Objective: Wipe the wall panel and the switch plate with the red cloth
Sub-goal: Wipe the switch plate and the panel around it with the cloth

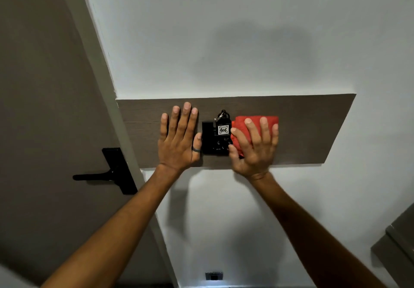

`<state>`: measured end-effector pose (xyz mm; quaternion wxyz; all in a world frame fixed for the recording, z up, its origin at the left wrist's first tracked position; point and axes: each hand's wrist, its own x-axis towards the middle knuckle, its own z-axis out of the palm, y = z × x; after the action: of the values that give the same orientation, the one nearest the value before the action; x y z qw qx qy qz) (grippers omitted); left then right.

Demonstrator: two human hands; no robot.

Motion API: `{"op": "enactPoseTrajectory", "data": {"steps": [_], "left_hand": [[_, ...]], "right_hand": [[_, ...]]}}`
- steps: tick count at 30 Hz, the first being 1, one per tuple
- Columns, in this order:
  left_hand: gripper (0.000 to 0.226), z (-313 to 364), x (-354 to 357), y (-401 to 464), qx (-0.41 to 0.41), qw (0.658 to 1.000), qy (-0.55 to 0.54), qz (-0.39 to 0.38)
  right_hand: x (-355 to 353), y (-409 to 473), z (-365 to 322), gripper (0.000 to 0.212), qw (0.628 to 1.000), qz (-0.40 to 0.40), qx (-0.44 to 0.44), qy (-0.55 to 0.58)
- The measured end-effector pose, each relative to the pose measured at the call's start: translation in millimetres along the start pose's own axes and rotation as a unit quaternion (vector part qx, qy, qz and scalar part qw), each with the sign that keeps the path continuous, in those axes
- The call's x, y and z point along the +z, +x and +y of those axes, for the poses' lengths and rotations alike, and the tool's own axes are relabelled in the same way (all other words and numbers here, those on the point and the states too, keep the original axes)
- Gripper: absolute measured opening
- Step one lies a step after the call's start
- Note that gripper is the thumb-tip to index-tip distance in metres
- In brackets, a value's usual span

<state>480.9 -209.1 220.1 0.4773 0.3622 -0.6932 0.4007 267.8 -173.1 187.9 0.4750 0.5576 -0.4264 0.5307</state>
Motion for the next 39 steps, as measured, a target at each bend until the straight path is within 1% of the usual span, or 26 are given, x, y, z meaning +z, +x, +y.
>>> {"op": "enactPoseTrajectory", "data": {"steps": [1, 3, 4, 5, 7, 8, 10, 11, 12, 14, 15, 16, 18, 20, 23, 25, 27, 29, 30, 32, 34, 35, 38, 39], "left_hand": [[0.063, 0.4, 0.2, 0.4, 0.002, 1.0, -0.003, -0.002], [0.064, -2.7, 1.4, -1.0, 0.001, 1.0, -0.002, -0.004], [0.064, -2.6, 1.8, -1.7, -0.004, 1.0, 0.002, -0.003], [0.064, -2.3, 1.8, -1.3, -0.006, 1.0, 0.002, -0.003], [0.064, -0.7, 2.7, -2.2, -0.001, 1.0, -0.013, -0.003], [0.064, -1.5, 3.5, -3.4, 0.002, 1.0, -0.012, 0.001], [0.064, -3.2, 3.8, -2.7, -0.001, 1.0, 0.002, -0.001], [0.065, -2.6, 3.0, -2.5, -0.002, 1.0, 0.002, -0.004], [0.064, -1.9, 1.4, -2.0, 0.0, 1.0, -0.005, -0.006], [0.063, -2.7, 1.4, -0.8, 0.005, 1.0, -0.015, -0.008], [0.063, -3.2, 1.9, -0.9, 0.002, 1.0, -0.01, -0.006], [0.063, -3.6, 2.9, -0.4, 0.001, 1.0, -0.003, -0.003], [0.063, -3.5, 1.8, -1.1, -0.001, 1.0, 0.002, -0.002], [0.064, -2.5, 1.5, -0.8, 0.003, 1.0, 0.0, -0.009], [0.063, -4.5, 3.2, -3.0, 0.002, 1.0, -0.003, -0.011], [0.063, -4.3, 3.9, -3.0, 0.0, 1.0, -0.001, -0.011], [0.064, -4.1, 3.1, -3.0, 0.004, 1.0, -0.006, -0.01], [0.065, -3.5, 3.1, -3.1, 0.004, 1.0, 0.0, -0.008], [0.065, -3.6, 3.7, -3.0, 0.003, 1.0, 0.002, -0.005], [0.065, -3.3, 5.1, -4.3, 0.001, 1.0, -0.002, -0.003], [0.064, -4.1, 6.4, -4.9, 0.002, 1.0, 0.0, -0.005], [0.064, -4.9, 7.7, -5.0, -0.001, 1.0, -0.001, -0.007], [0.064, -5.4, 9.5, -7.7, 0.001, 1.0, -0.002, -0.002], [0.064, -5.6, 8.7, -6.7, 0.003, 1.0, 0.002, 0.002]], "right_hand": [[-1.2, 0.8, 6.3, 0.037, 1.0, -0.003, -0.01, 0.006], [-4.4, 4.5, 6.8, 0.035, 0.997, 0.012, 0.069, 0.011], [-5.8, 4.6, 3.1, 0.035, 0.995, 0.012, 0.095, 0.011], [-6.7, 2.6, 1.7, 0.036, 0.997, 0.0, 0.076, 0.011], [-8.8, -0.3, 12.4, 0.038, 0.999, -0.02, -0.032, 0.017], [-10.1, 0.7, 16.4, 0.039, 0.999, -0.021, -0.044, 0.021], [-8.9, 9.2, 5.5, 0.044, 0.998, -0.011, 0.054, 0.034], [-7.4, 10.2, -4.3, 0.045, 0.996, -0.012, 0.085, 0.035], [-6.6, 7.3, -10.3, 0.045, 0.996, -0.016, 0.075, 0.035], [-11.0, 1.9, -1.1, 0.044, 0.999, -0.029, -0.013, 0.033], [-16.1, 2.8, 9.8, 0.045, 0.999, -0.03, -0.02, 0.036], [-19.8, 5.6, 17.7, 0.048, 0.999, -0.023, 0.011, 0.036], [-18.1, 13.6, 7.6, 0.055, 0.994, -0.007, 0.113, 0.014], [-6.5, 20.4, -15.5, 0.058, 0.988, -0.003, 0.152, -0.005], [-2.6, 12.8, -13.9, 0.056, 0.994, -0.015, 0.108, 0.002], [-11.4, -13.1, -3.6, 0.049, 0.998, -0.03, 0.055, 0.005], [-21.3, -36.4, 7.2, 0.043, 0.999, -0.046, -0.01, -0.015], [-21.5, -30.7, 20.3, 0.048, 0.997, -0.054, -0.051, -0.018], [-16.9, -19.3, 21.9, 0.051, 0.997, -0.049, -0.052, -0.017], [-5.9, 3.8, 11.9, 0.055, 0.999, -0.036, -0.002, -0.007], [-0.3, 12.1, -2.2, 0.053, 0.999, -0.021, 0.042, 0.004], [-2.3, 7.7, -3.8, 0.05, 0.999, -0.018, 0.039, 0.008], [-13.6, -13.1, 13.0, 0.04, 0.999, -0.015, -0.04, -0.02], [-12.3, -11.9, 11.9, 0.039, 0.999, -0.013, -0.023, -0.02]]}}
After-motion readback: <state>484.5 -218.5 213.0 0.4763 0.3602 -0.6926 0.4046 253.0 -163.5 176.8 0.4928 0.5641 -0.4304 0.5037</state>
